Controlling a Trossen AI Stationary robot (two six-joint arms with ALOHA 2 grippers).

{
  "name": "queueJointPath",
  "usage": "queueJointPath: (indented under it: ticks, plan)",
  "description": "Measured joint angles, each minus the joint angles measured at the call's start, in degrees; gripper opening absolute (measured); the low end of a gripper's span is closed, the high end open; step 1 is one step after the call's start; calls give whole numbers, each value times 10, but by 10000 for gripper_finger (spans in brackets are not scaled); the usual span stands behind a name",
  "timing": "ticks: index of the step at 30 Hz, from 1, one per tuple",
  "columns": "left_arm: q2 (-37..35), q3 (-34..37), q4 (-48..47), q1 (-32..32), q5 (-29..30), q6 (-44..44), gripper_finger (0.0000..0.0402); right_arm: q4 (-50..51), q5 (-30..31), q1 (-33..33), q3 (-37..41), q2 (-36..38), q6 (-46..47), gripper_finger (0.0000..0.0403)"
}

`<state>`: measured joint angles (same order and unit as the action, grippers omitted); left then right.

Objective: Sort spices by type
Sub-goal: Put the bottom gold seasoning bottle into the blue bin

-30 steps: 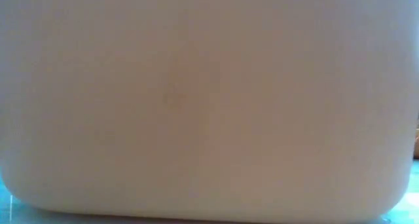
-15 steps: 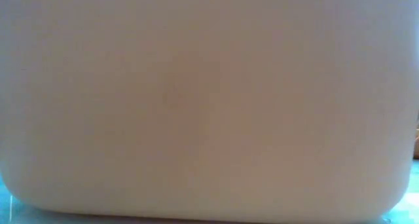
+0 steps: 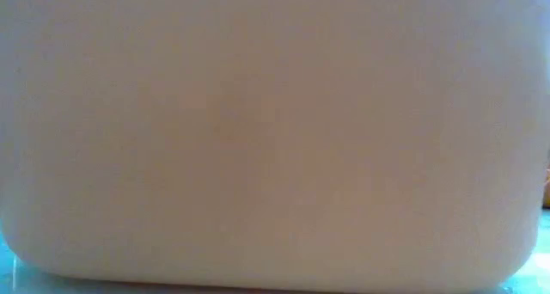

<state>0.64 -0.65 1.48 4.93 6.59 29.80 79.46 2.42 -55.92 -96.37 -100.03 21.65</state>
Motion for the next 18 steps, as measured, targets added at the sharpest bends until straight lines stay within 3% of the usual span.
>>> queueJointPath:
  ticks: [9, 18]
  plan:
    - [0, 0, 0, 0, 0, 0, 1, 14, -114, 138, -178, 1, -27, 386]
    - [0, 0, 0, 0, 0, 0, 1, -4, -128, 389, -171, 1, 29, 387]
